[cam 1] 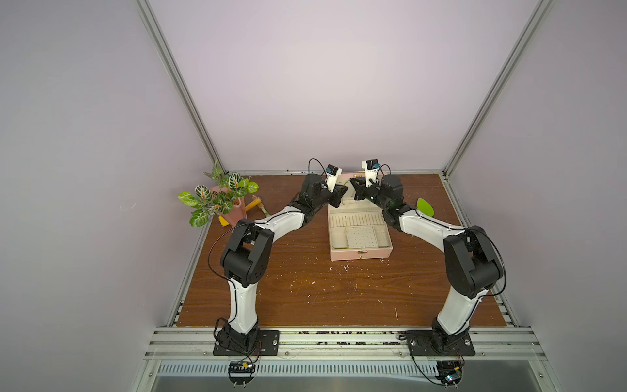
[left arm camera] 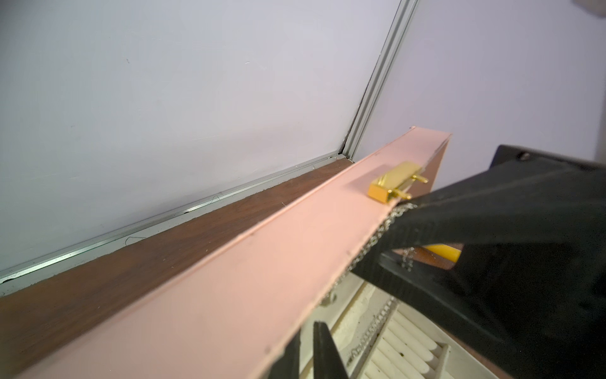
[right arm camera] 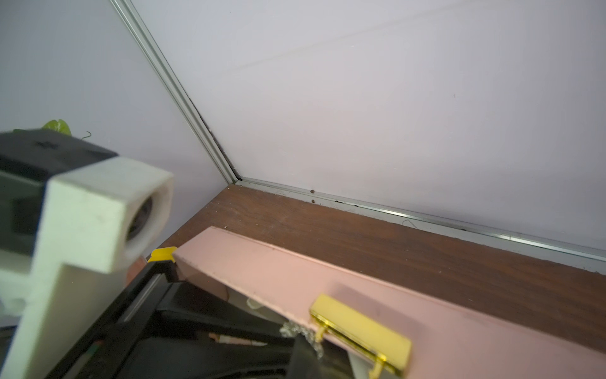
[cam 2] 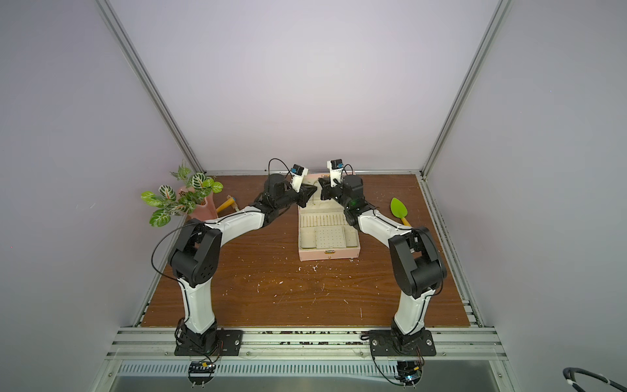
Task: Put jewelry chain into jewelry box
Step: Hang the necklace on the jewelry box clasp.
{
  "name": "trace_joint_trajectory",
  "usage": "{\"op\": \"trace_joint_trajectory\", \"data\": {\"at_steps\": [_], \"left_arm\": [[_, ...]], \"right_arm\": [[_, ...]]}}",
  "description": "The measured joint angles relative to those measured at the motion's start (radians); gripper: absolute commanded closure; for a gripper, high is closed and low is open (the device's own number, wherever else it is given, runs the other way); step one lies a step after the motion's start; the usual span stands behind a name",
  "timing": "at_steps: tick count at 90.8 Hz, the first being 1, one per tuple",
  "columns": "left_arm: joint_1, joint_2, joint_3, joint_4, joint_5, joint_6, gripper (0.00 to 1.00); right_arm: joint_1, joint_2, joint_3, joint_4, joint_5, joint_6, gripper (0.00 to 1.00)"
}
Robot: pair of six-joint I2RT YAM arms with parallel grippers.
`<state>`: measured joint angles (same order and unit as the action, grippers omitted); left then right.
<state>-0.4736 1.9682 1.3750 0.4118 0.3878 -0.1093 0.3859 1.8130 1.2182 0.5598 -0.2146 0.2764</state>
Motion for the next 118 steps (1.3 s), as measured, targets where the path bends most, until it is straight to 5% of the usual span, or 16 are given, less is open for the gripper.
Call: {"op": "trace_joint_trajectory", "data": {"at_steps": [118], "left_arm": [[0.001,0.0,0.001,0.0,-0.006,0.001,0.84]], "right_arm": [[-0.001,0.045,-0.111,0.019,-0.004,0.027,1.0]]}}
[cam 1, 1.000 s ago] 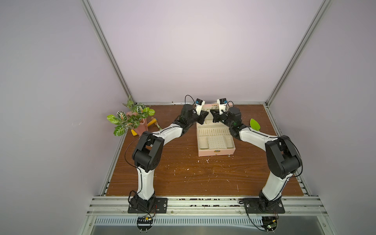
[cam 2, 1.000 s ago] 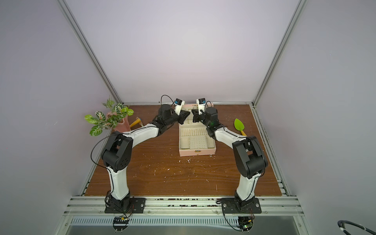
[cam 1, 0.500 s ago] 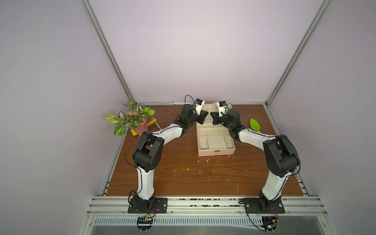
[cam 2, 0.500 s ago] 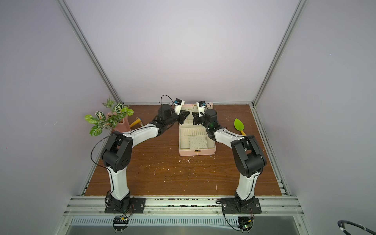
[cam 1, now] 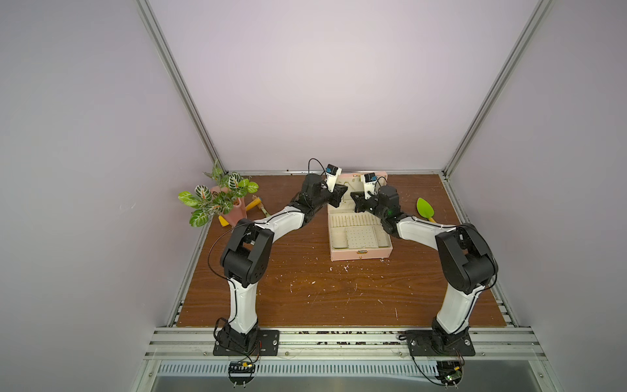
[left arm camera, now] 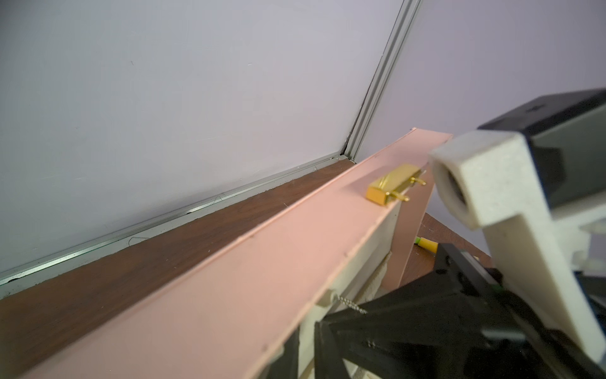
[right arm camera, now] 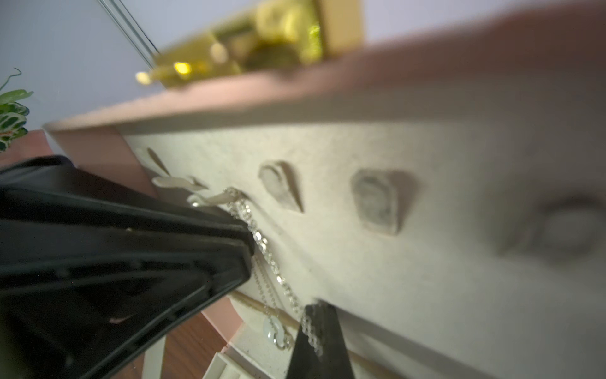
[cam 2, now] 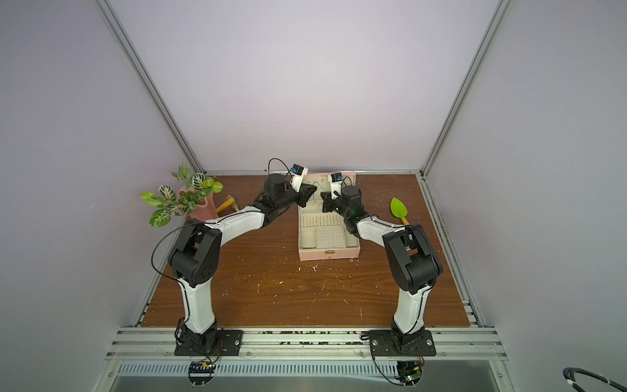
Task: Put jewelry chain into jewelry box
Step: Hang the necklace on the jewelry box clasp.
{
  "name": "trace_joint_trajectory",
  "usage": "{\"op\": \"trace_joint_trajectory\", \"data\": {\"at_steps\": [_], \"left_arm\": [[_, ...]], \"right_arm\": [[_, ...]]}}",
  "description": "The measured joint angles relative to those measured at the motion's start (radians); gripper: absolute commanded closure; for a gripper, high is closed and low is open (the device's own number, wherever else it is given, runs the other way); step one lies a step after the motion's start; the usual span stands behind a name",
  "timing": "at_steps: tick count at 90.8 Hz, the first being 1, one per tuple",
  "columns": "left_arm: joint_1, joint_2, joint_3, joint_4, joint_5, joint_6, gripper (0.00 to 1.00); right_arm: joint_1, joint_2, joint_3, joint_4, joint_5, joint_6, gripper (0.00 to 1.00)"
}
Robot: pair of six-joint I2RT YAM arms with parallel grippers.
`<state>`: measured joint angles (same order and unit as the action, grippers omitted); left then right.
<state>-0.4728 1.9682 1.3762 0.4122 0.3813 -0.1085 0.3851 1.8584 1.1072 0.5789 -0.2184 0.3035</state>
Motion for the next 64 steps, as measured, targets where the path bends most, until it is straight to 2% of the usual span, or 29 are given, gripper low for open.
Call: {"op": "trace_joint_trajectory", "data": {"at_steps": [12,33,48,64], "left_arm": [[0.0,0.0,0.0,0.0,0.0,0.0,0.84],[0.0,0.0,0.0,0.0,0.008,0.001,0.81],[0.0,-0.006,-0.006,0.0,0.019,0.003,0.79],[0.001,-0.032,-0.037,0.0,0.041,0.009,0.75]], "right_arm": [[0.0,0.002,-0.003,0.002,-0.003,0.0,1.0],[0.0,-0.002,-0.017,0.008,-0.011,-0.002,0.76],[-0.008,-0.039,-0.085,0.01,-0.012,-0.001,0.67],[-0.031,-0.141,-0.178,0.017,-0.023,-0.004,0.59]]}}
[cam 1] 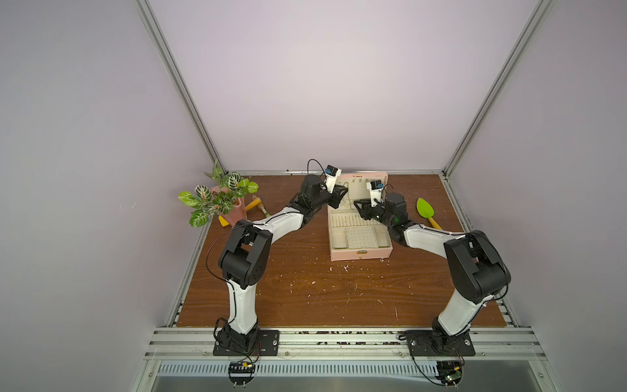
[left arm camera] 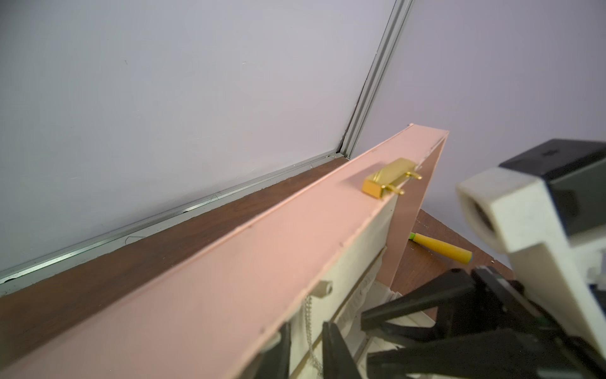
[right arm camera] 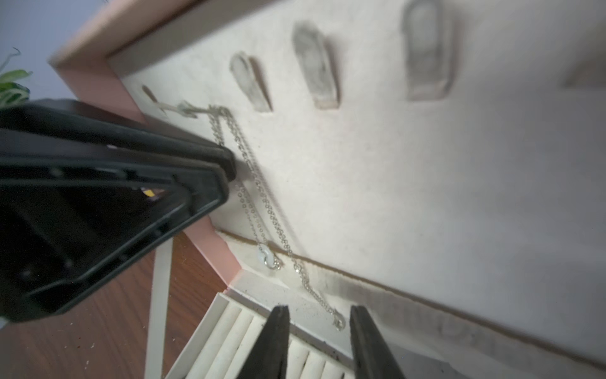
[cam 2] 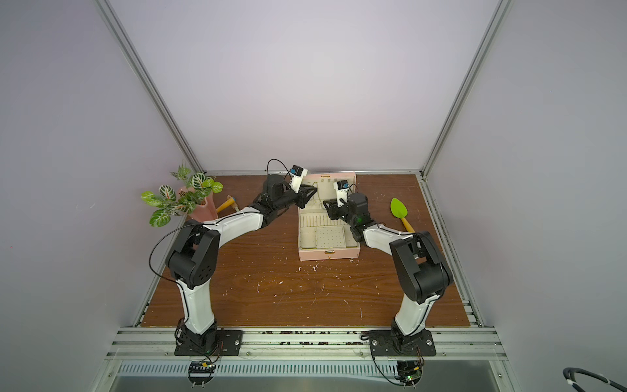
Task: Put jewelry chain into jewelry box
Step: Hang the necklace on the jewelry box clasp, then close the fastener on the jewelry box.
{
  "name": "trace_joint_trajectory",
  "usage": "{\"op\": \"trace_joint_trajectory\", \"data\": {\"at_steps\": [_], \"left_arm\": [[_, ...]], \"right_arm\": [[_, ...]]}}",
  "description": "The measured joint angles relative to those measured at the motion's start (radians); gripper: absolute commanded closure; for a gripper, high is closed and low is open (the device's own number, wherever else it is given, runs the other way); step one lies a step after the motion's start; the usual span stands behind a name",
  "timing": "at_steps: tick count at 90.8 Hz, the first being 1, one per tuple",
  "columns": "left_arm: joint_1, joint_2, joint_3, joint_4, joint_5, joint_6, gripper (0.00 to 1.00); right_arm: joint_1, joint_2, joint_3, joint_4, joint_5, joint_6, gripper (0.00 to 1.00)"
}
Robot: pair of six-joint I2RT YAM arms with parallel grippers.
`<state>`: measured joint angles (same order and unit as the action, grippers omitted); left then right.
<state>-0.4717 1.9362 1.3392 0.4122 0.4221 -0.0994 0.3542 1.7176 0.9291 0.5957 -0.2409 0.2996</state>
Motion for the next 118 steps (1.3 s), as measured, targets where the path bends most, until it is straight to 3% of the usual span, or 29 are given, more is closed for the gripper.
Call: {"op": "trace_joint_trajectory", "data": {"at_steps": [13,35,54,82,118], "left_arm": [[0.003,-0.043,-0.043,0.002,0.031,0.016,0.7],[0.01,-0.153,-0.149,0.04,0.089,0.047,0.59],[0.018,-0.217,-0.285,0.135,0.143,0.062,0.48],[0.022,-0.248,-0.411,0.22,0.175,0.09,0.46],[0.027,-0.276,-0.417,0.251,0.177,0.125,0.46]], "right_arm": [[-0.011,-0.079,-0.042,0.032,-0.04,-0.063,0.51],[-0.014,-0.173,-0.041,0.029,-0.111,-0.341,0.23],[-0.014,-0.155,0.124,-0.083,-0.142,-0.618,0.01],[-0.014,0.062,0.576,-0.386,-0.201,-0.933,0.01],[0.021,0.458,1.255,-1.055,-0.179,-1.276,0.05]]}}
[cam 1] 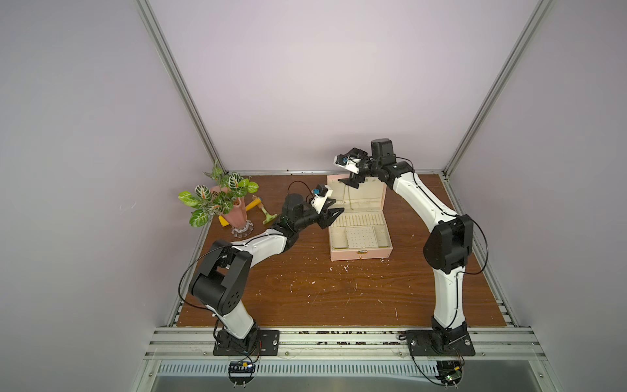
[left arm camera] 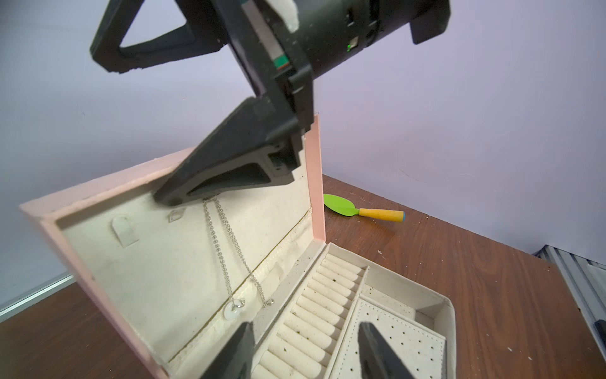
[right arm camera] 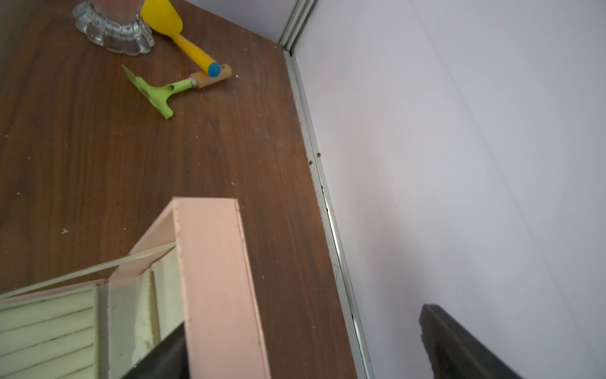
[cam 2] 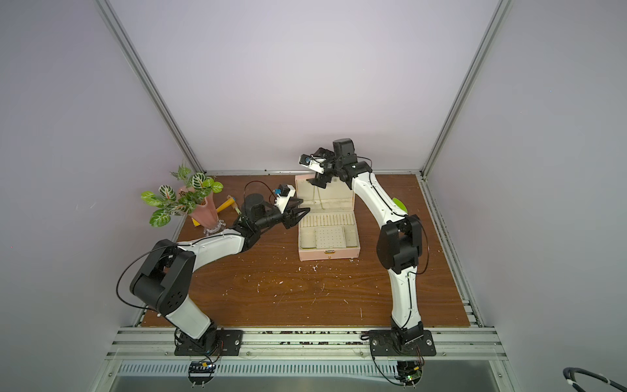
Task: Put jewelry chain into jewelry box
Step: Close the fastener on the jewelry box.
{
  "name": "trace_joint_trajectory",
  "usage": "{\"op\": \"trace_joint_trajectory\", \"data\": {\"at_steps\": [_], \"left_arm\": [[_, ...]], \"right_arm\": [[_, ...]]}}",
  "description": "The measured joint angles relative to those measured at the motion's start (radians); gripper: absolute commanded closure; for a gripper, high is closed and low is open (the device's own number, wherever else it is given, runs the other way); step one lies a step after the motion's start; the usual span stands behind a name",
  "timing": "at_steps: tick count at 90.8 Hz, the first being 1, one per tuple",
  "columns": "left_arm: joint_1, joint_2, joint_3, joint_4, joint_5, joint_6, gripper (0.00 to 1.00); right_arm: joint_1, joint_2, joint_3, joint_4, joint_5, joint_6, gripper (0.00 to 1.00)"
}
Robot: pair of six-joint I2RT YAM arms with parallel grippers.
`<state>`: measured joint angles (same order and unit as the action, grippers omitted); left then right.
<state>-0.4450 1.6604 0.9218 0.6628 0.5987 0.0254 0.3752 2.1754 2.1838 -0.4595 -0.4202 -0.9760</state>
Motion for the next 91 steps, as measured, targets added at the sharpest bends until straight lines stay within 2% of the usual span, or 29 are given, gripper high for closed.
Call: {"op": "trace_joint_trajectory", "data": {"at_steps": [17,32,61,91], "left_arm": [[0.002,0.0,0.0,0.0,0.0,0.011,0.46],[0.005,0.0,0.0,-0.002,0.0,0.021,0.46],[0.006,-0.001,0.0,-0.003,0.0,0.021,0.46],[0.006,-0.003,-0.001,-0.006,0.0,0.021,0.45]], "right_arm": [[0.006,0.123,0.256,-0.216,0.014,-0.053,0.06],[0.006,0.135,0.307,-0.281,0.019,-0.056,0.06],[0.006,0.111,0.3,-0.294,0.014,0.001,0.05],[0.006,-0.101,0.084,-0.263,0.015,0.005,0.07]]}}
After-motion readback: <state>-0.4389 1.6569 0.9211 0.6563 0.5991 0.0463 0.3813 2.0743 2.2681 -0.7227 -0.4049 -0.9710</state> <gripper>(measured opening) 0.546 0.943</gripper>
